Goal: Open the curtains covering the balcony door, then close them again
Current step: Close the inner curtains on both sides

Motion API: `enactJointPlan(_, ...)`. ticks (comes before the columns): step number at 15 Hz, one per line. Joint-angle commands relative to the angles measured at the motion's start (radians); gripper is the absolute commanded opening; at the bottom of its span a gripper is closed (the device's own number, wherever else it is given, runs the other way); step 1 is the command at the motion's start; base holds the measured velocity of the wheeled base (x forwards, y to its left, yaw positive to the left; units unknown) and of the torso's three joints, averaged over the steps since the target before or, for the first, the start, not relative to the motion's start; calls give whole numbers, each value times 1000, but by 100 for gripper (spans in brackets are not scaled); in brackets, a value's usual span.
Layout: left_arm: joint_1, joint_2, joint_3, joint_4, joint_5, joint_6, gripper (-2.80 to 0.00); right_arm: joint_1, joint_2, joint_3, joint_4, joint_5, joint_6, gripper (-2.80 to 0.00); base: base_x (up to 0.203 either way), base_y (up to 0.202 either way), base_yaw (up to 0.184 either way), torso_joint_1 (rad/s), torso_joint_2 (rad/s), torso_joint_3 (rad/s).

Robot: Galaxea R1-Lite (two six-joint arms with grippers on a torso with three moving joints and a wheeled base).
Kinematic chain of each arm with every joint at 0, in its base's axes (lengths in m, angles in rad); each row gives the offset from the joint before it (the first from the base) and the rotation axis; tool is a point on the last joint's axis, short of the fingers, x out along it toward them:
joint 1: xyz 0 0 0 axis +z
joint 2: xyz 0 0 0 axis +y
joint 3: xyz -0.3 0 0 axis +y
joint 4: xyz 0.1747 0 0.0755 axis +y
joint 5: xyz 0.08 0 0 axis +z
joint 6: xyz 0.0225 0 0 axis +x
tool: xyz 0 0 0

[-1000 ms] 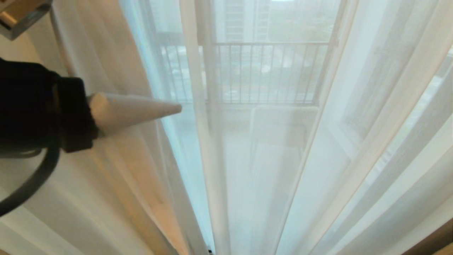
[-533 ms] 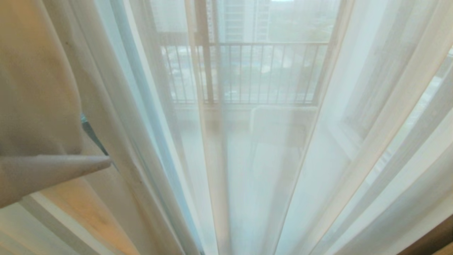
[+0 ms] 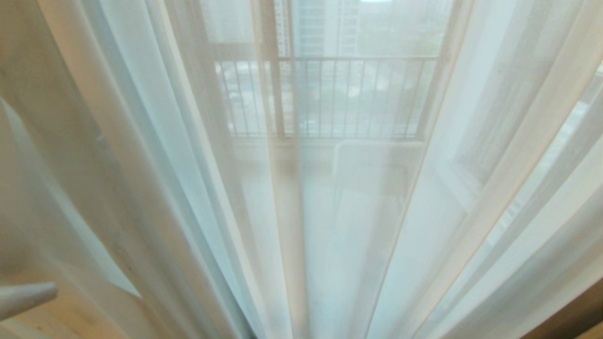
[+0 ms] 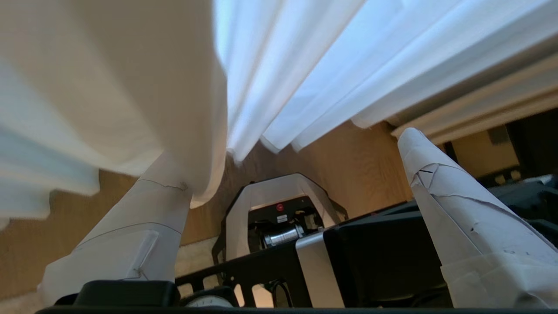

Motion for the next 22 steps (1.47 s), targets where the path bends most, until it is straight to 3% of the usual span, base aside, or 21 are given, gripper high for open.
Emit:
enactJointPlan(1, 94, -59, 29, 16, -12, -1, 0, 0, 0, 0, 0, 1, -1, -280, 0, 0, 0, 0, 0, 0)
enactJointPlan(5, 258, -140, 146, 15, -17, -2, 0, 0, 0, 0, 0, 1, -1, -280, 0, 0, 0, 0, 0, 0)
enactJointPlan(11, 309, -211, 189, 21, -33, -8, 0, 0, 0, 0, 0, 1, -1, -280, 0, 0, 0, 0, 0, 0)
enactJointPlan(12, 309, -213, 192, 21, -33, -8, -280, 0, 0, 0, 0, 1, -1, -280, 0, 0, 0, 0, 0, 0)
enactJointPlan(18, 310, -220, 270, 2, -8, 5, -280, 0, 0, 0, 0, 1, -1, -280, 0, 0, 0, 0, 0, 0)
enactJointPlan(22, 312, -237, 408, -164, 23, 7, -280, 0, 0, 0, 0, 1, -1, -280, 0, 0, 0, 0, 0, 0)
